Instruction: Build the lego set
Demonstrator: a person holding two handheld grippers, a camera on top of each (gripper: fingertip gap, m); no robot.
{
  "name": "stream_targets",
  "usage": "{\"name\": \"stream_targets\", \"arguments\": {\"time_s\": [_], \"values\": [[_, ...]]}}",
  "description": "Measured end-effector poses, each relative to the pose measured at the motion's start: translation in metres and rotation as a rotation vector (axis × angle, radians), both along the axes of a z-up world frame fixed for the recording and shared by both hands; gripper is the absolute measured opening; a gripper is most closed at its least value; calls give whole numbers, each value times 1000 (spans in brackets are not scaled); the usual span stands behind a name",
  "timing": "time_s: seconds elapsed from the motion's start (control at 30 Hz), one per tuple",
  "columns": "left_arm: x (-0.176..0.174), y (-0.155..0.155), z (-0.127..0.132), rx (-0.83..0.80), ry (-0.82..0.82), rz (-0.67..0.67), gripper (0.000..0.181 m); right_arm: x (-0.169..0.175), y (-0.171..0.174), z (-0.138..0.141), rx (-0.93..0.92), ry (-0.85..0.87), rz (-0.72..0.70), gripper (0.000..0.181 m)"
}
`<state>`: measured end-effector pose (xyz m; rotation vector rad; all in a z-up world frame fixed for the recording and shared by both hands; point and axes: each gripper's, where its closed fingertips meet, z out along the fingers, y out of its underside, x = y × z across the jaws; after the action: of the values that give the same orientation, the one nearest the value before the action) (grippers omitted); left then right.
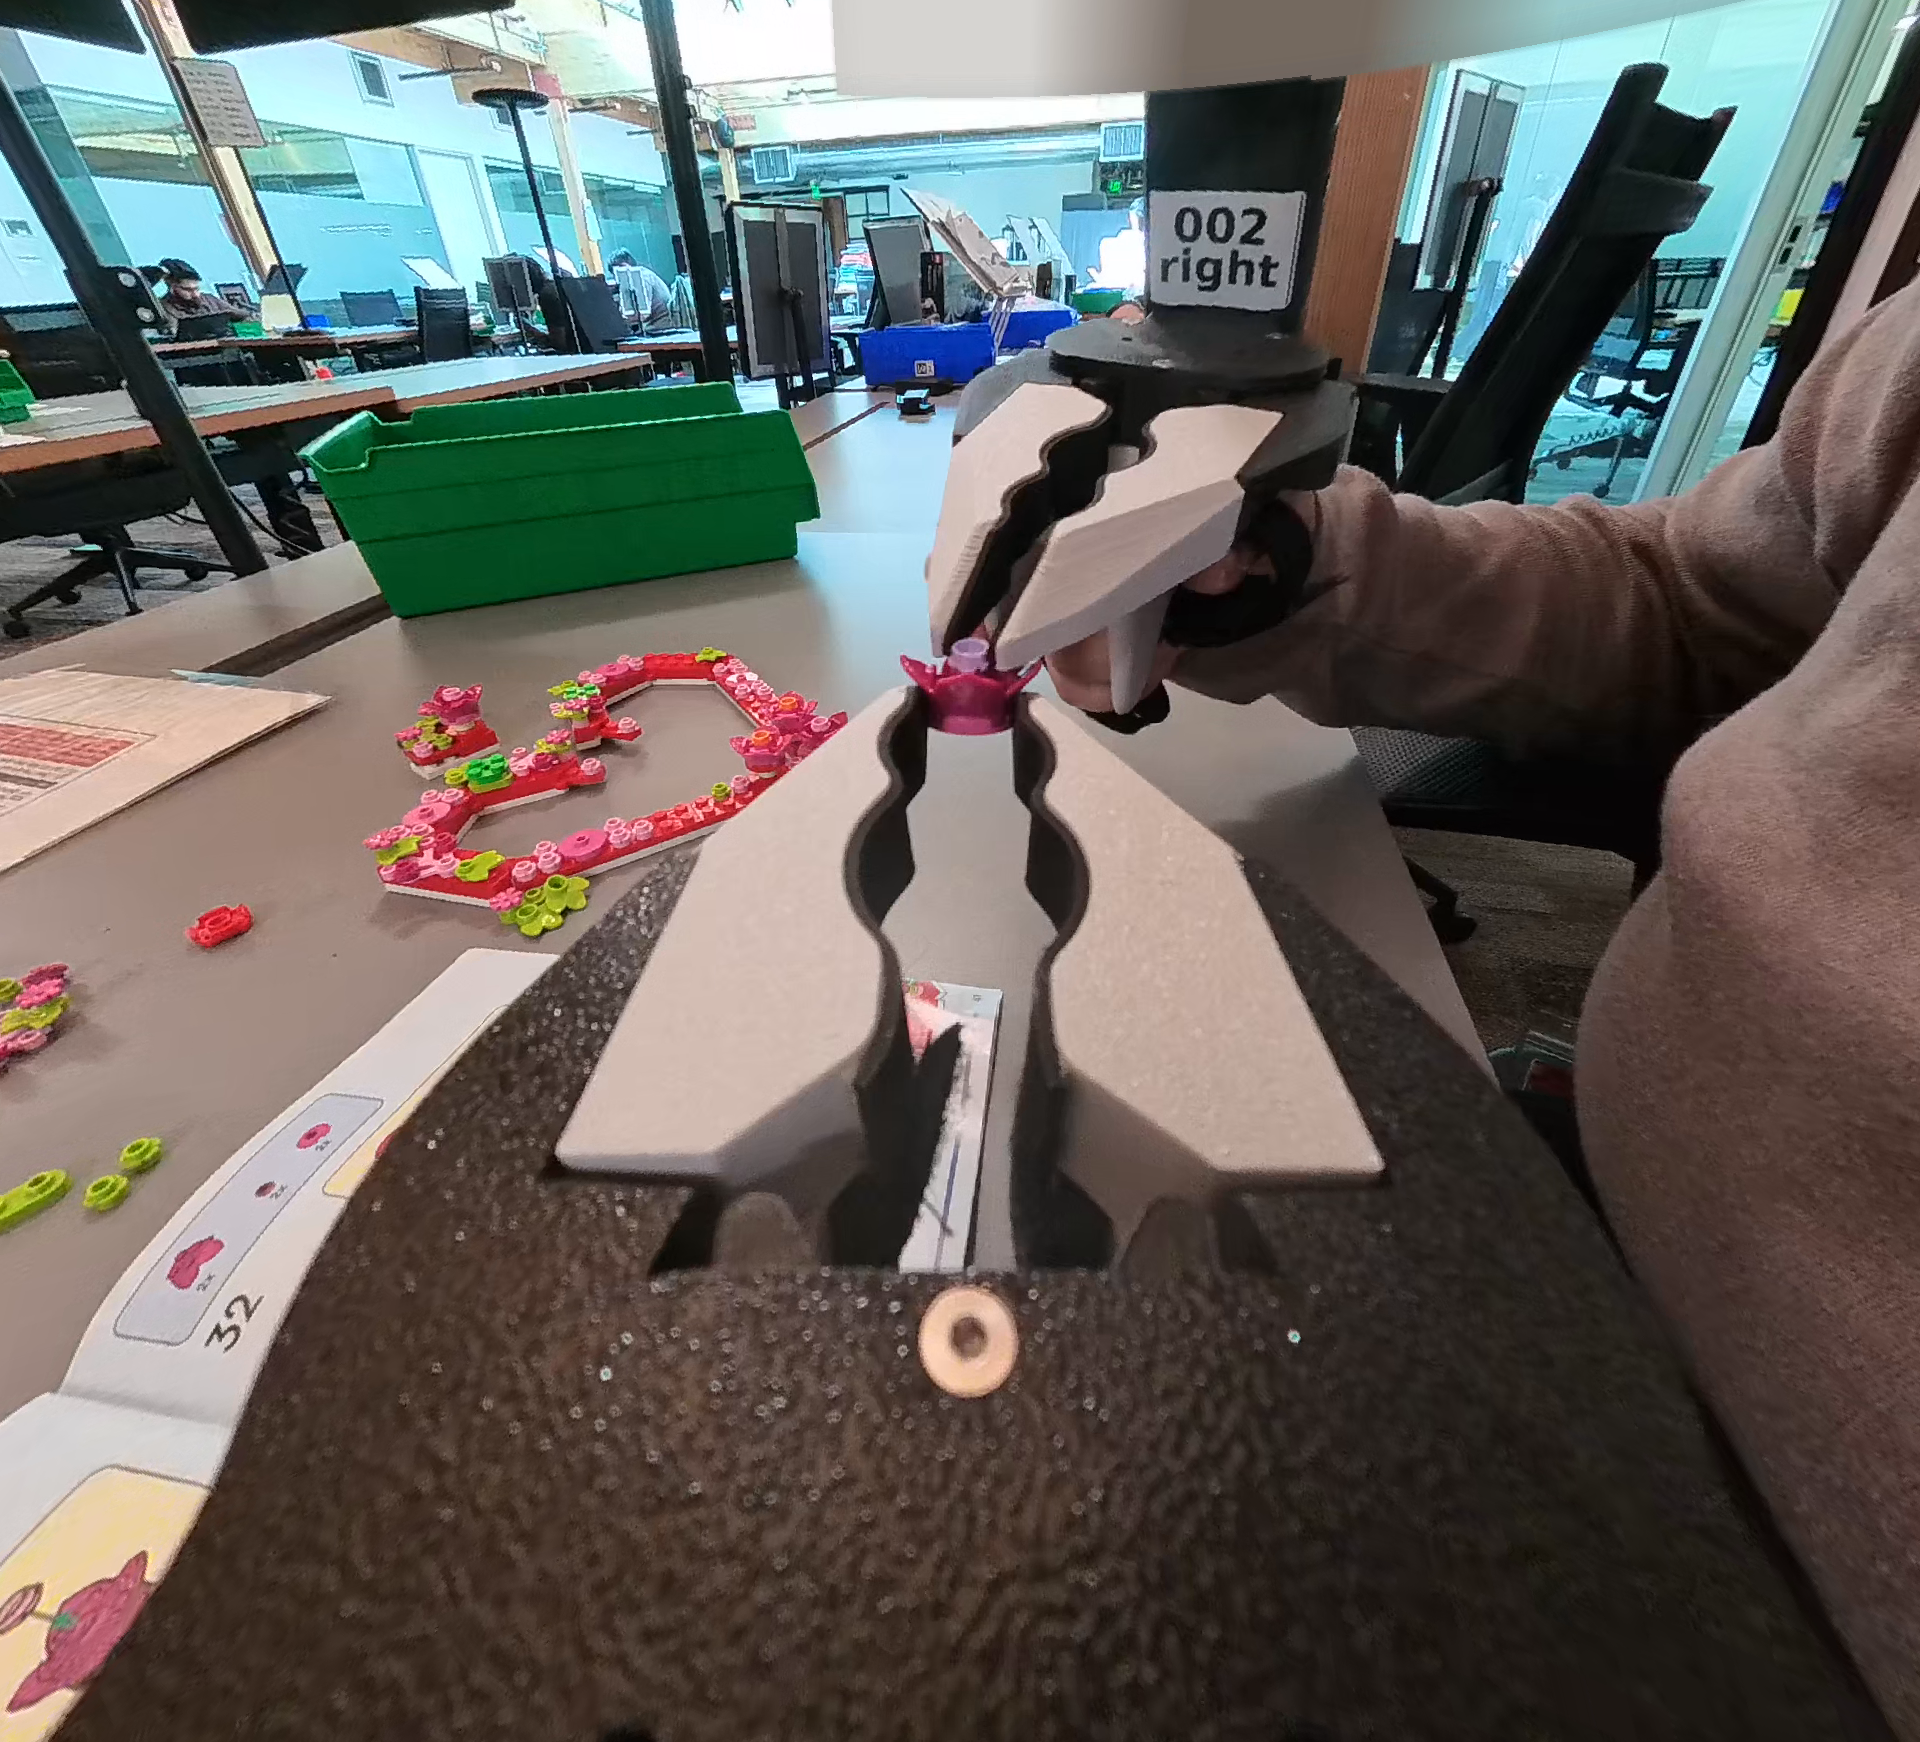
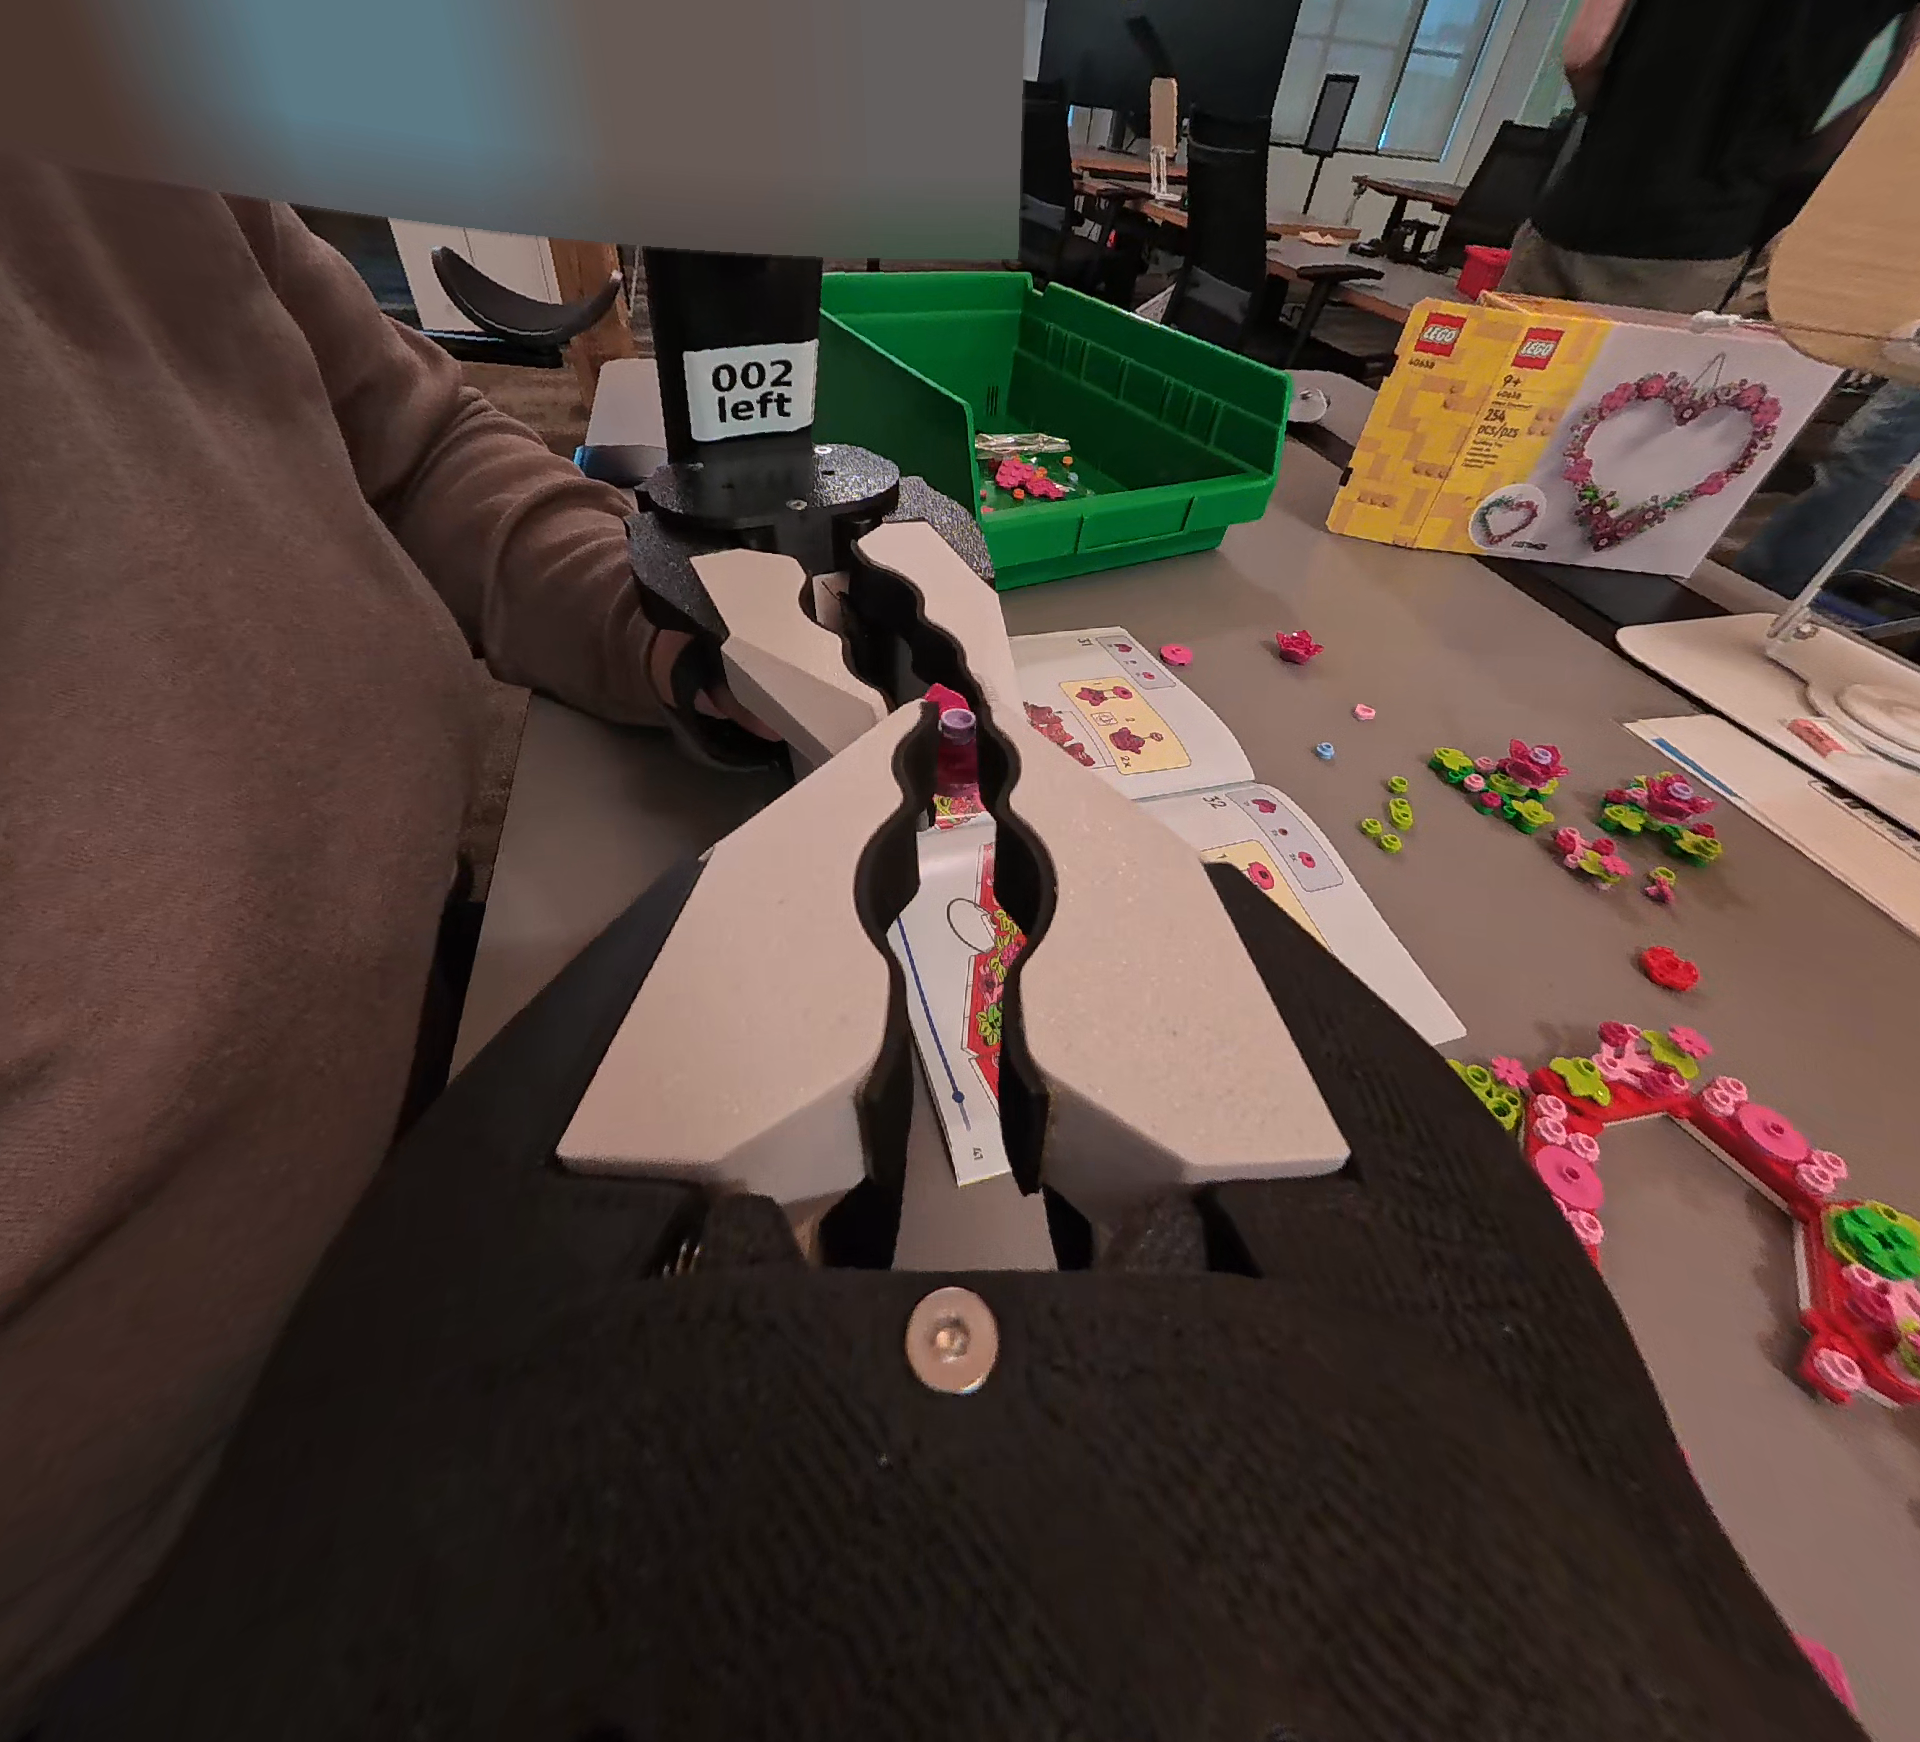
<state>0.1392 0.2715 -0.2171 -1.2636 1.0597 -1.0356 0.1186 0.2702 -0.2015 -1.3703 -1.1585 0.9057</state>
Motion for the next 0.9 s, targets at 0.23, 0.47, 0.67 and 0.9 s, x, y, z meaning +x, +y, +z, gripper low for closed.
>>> {"name": "stream_targets", "arguments": {"time_s": [0.23, 0.47, 0.67, 0.9], "values": [[0, -1, 0, 1, -3, -4, 14, 1, 0, 0, -3, -2, 1, 9], [-2, 2, 3, -48, -30, -17, 14, 9, -3, 3, 169, -60, -6, 39], [-2, 2, 3, -169, -59, -73, 14, 6, 1, -5, 854, -396, -161, 54], [1, -2, -1, -196, -38, -105, 14, -1, 2, -14, 1107, -564, -196, 37]]}}
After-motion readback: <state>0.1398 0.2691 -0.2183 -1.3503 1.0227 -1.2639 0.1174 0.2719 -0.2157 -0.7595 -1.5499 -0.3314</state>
